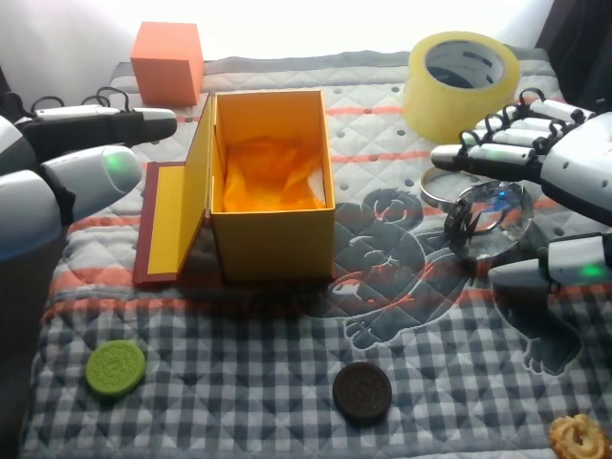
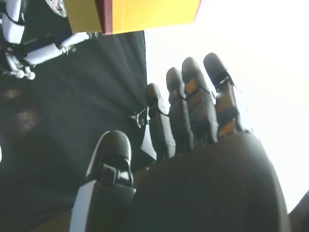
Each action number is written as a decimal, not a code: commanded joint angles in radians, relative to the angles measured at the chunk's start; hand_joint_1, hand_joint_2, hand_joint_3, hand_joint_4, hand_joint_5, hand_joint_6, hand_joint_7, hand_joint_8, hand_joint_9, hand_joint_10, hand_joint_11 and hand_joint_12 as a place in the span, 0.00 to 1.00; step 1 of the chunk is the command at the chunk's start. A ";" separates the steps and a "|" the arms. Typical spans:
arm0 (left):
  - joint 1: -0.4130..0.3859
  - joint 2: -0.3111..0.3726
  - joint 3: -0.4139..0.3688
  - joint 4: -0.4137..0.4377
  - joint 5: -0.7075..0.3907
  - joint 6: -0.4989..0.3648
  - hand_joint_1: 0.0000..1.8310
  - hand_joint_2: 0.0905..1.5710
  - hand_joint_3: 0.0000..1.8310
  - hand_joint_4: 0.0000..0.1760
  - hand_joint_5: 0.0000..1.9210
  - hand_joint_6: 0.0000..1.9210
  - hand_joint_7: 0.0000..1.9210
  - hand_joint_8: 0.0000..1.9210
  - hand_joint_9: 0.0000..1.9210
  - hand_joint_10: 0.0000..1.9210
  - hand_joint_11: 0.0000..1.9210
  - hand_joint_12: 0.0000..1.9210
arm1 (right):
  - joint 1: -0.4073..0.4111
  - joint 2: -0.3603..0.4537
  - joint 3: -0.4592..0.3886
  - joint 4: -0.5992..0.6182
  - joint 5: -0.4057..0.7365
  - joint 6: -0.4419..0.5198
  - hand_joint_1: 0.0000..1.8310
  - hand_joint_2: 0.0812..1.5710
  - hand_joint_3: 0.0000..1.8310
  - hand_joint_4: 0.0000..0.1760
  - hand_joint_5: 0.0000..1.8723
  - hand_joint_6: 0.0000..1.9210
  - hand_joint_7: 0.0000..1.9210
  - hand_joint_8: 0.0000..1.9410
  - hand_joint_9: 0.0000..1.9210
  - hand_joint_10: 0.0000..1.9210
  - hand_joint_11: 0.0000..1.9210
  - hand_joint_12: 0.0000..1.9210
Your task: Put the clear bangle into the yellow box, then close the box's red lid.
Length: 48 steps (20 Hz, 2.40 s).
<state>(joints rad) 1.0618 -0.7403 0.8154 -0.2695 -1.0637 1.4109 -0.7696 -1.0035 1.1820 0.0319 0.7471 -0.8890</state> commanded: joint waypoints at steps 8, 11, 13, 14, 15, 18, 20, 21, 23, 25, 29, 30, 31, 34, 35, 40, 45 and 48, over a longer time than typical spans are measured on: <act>-0.009 -0.007 0.007 0.008 -0.115 -0.010 0.02 0.86 0.00 0.60 0.25 0.00 0.25 0.00 0.23 0.00 0.00 0.42 | 0.023 -0.022 0.021 0.006 0.063 0.003 0.63 0.71 0.00 0.00 0.43 0.48 0.54 0.35 0.55 0.04 0.32 0.52; -0.005 -0.006 0.006 0.006 -0.115 -0.014 0.00 0.87 0.00 0.66 0.24 0.00 0.24 0.00 0.22 0.00 0.00 0.42 | 0.023 -0.018 0.020 0.005 0.061 0.003 0.69 0.70 0.00 0.00 0.44 0.58 0.59 0.43 0.72 0.04 0.39 0.56; -0.004 -0.007 0.006 0.005 -0.115 -0.016 0.00 0.87 0.00 0.66 0.25 0.00 0.24 0.00 0.23 0.00 0.00 0.43 | 0.023 -0.012 0.014 0.005 0.061 0.003 0.69 0.69 0.00 0.00 0.46 0.55 0.61 0.41 0.73 0.03 0.41 0.54; -0.004 -0.007 0.006 0.005 -0.115 -0.017 0.00 0.86 0.00 0.70 0.25 0.00 0.25 0.00 0.23 0.00 0.00 0.43 | 0.026 -0.006 0.008 0.005 0.066 0.003 0.70 0.68 0.00 0.00 0.48 0.50 0.64 0.36 0.76 0.03 0.45 0.52; -0.004 -0.007 0.006 0.005 -0.115 -0.017 0.00 0.86 0.00 0.70 0.25 0.00 0.25 0.00 0.23 0.00 0.00 0.42 | 0.031 0.001 0.002 0.005 0.083 0.003 0.70 0.67 0.00 0.00 0.49 0.50 0.64 0.36 0.76 0.02 0.46 0.52; -0.004 -0.008 0.007 0.001 -0.118 -0.018 0.03 0.86 0.00 0.70 0.24 0.00 0.25 0.00 0.23 0.00 0.00 0.43 | 0.050 0.046 -0.050 -0.012 0.217 0.003 0.67 0.71 0.00 0.00 0.43 0.60 0.55 0.50 0.69 0.00 0.43 0.55; 0.001 -0.007 0.007 -0.006 -0.125 -0.018 0.00 0.86 0.00 0.73 0.23 0.00 0.24 0.00 0.22 0.00 0.00 0.40 | 0.076 0.060 -0.073 -0.034 0.295 0.005 0.67 0.73 0.00 0.00 0.41 0.61 0.52 0.56 0.68 0.00 0.45 0.50; 0.003 -0.007 0.007 -0.009 -0.127 -0.018 0.00 0.86 0.00 0.72 0.24 0.00 0.25 0.01 0.23 0.01 0.00 0.40 | 0.091 0.060 -0.077 -0.045 0.320 0.009 0.68 0.73 0.00 0.00 0.41 0.60 0.53 0.55 0.68 0.00 0.47 0.48; 0.004 -0.006 0.009 -0.015 -0.131 -0.018 0.00 0.86 0.00 0.62 0.26 0.01 0.25 0.00 0.24 0.00 0.00 0.38 | 0.148 0.043 -0.081 -0.073 0.370 0.016 0.68 0.72 0.00 0.00 0.42 0.58 0.55 0.53 0.69 0.00 0.53 0.39; 0.004 -0.007 0.011 -0.016 -0.134 -0.018 0.00 0.86 0.00 0.59 0.25 0.00 0.24 0.00 0.24 0.00 0.00 0.34 | 0.203 0.015 -0.069 -0.097 0.371 0.016 0.68 0.72 0.00 0.00 0.41 0.60 0.55 0.53 0.68 0.00 0.56 0.33; -0.004 -0.011 0.024 -0.018 -0.132 -0.018 0.00 0.86 0.00 0.54 0.27 0.00 0.26 0.00 0.25 0.00 0.00 0.41 | 0.329 -0.083 -0.019 -0.135 0.312 0.016 0.69 0.69 0.00 0.00 0.46 0.54 0.59 0.44 0.73 0.01 0.62 0.30; -0.007 -0.014 0.027 -0.018 -0.132 -0.018 0.00 0.86 0.00 0.58 0.27 0.00 0.27 0.00 0.25 0.00 0.00 0.39 | 0.350 -0.109 -0.007 -0.146 0.294 0.016 0.69 0.69 0.00 0.00 0.45 0.54 0.60 0.44 0.73 0.01 0.63 0.29; -0.012 -0.017 0.031 -0.018 -0.130 -0.018 0.00 0.86 0.00 0.54 0.28 0.00 0.27 0.00 0.26 0.00 0.00 0.39 | 0.368 -0.133 0.002 -0.154 0.278 0.016 0.68 0.70 0.00 0.00 0.44 0.57 0.57 0.47 0.71 0.00 0.63 0.27; -0.028 -0.030 0.040 -0.014 -0.117 -0.018 0.00 0.85 0.00 0.46 0.29 0.00 0.27 0.00 0.25 0.00 0.00 0.39 | 0.398 -0.176 0.013 -0.166 0.259 0.016 0.68 0.70 0.00 0.00 0.46 0.54 0.58 0.45 0.70 0.00 0.63 0.22; -0.030 -0.034 0.042 -0.013 -0.116 -0.018 0.00 0.85 0.00 0.44 0.29 0.00 0.27 0.00 0.25 0.00 0.00 0.40 | 0.398 -0.189 0.016 -0.166 0.254 0.016 0.68 0.69 0.00 0.00 0.48 0.50 0.59 0.45 0.72 0.00 0.63 0.34; -0.032 -0.037 0.041 -0.013 -0.119 -0.018 0.00 0.86 0.00 0.51 0.27 0.00 0.25 0.00 0.24 0.00 0.00 0.38 | 0.386 -0.240 0.039 -0.133 0.201 0.016 0.67 0.71 0.00 0.00 0.44 0.60 0.55 0.48 0.70 0.00 0.56 0.36; -0.034 -0.040 0.043 -0.013 -0.114 -0.019 0.01 0.87 0.00 0.59 0.25 0.00 0.22 0.00 0.22 0.00 0.00 0.34 | 0.381 -0.268 0.051 -0.126 0.168 0.016 0.60 0.76 0.00 0.00 0.42 0.67 0.44 0.22 0.54 0.00 0.36 0.45; -0.036 -0.043 0.045 -0.013 -0.112 -0.019 0.02 0.87 0.00 0.61 0.23 0.00 0.23 0.00 0.22 0.00 0.00 0.36 | 0.377 -0.270 0.050 -0.128 0.168 0.016 0.38 0.76 0.00 0.00 0.34 0.00 0.44 0.00 0.44 0.00 0.22 0.48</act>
<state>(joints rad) 1.0386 -0.7788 0.8555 -0.2901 -1.0615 1.4002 -0.4034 -1.2781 1.2331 -0.1081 0.7696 -0.8780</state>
